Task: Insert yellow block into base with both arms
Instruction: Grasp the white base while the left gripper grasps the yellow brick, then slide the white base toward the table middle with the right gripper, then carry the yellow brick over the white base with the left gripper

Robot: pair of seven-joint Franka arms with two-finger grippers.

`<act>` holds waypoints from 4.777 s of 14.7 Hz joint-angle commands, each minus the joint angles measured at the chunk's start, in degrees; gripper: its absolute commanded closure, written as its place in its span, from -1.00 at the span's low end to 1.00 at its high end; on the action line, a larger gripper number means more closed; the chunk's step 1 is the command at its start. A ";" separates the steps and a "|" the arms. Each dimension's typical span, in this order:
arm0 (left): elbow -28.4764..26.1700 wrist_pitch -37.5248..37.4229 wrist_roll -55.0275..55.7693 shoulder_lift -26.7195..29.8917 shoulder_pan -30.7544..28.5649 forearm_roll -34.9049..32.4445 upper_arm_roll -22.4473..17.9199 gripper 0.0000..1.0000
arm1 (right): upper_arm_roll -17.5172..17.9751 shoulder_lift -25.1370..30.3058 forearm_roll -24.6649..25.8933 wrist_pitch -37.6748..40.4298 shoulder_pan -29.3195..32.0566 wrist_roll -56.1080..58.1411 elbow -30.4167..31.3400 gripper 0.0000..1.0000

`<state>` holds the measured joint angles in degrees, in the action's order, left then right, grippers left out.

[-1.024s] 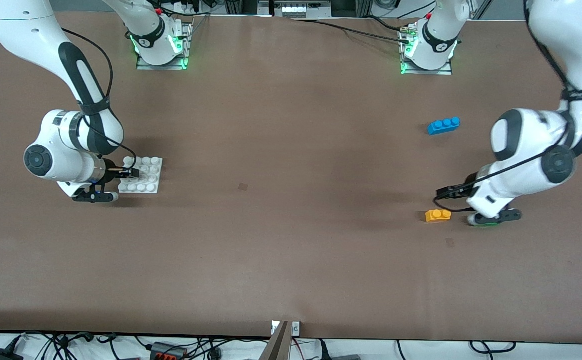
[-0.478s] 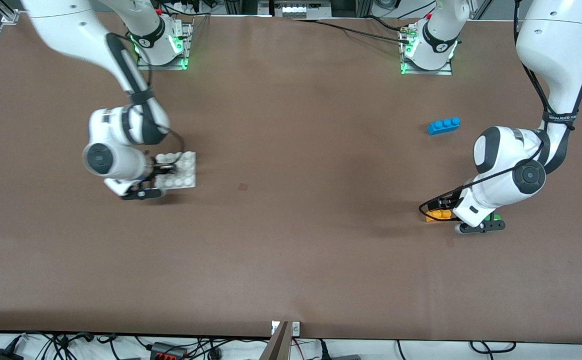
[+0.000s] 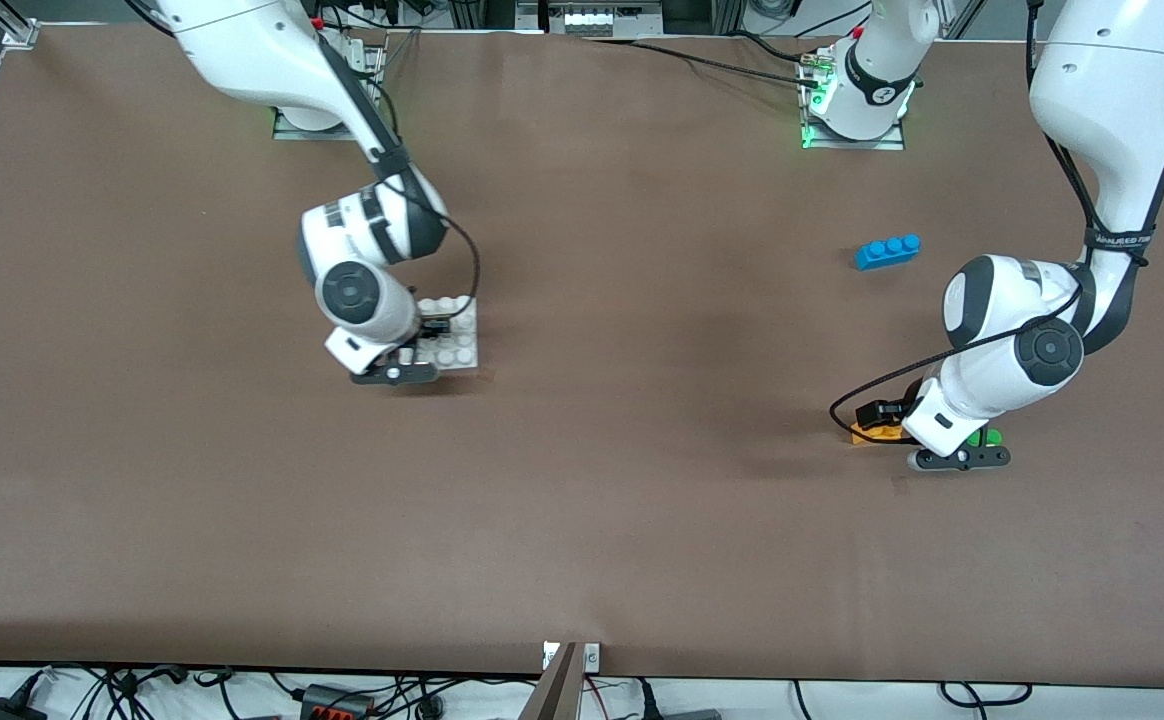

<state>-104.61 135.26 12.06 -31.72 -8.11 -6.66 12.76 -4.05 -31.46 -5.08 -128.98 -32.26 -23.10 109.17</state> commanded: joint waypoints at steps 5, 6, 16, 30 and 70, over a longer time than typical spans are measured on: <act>0.46 3.69 -0.37 -2.91 -0.07 -1.25 -0.01 -1.00 | 0.09 -15.38 -14.43 -2.59 -10.98 -7.48 -17.05 -0.13; 0.46 4.04 -0.46 -3.08 -0.07 -1.25 -0.01 -1.00 | 0.18 -15.56 -15.04 -2.85 -11.07 -7.57 -17.23 -0.11; 0.37 6.24 -0.46 -4.67 -0.51 -4.50 0.07 -1.00 | 2.99 -16.79 -15.66 -3.56 -13.09 -7.39 -21.71 -0.08; 0.37 6.24 -0.46 -5.28 -0.60 -4.50 0.07 -0.60 | 3.87 -7.23 -17.51 9.42 -10.47 -9.33 -24.00 -0.16; 6.70 -7.04 34.34 -4.14 16.62 -4.24 20.73 -0.30 | 2.81 34.71 5.17 40.21 33.05 23.98 -12.40 -1.00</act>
<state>-98.45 125.74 45.24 -33.66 6.88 -9.84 34.06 -1.99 2.63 -0.14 -88.43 0.50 0.85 96.27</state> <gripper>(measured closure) 0.308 0.000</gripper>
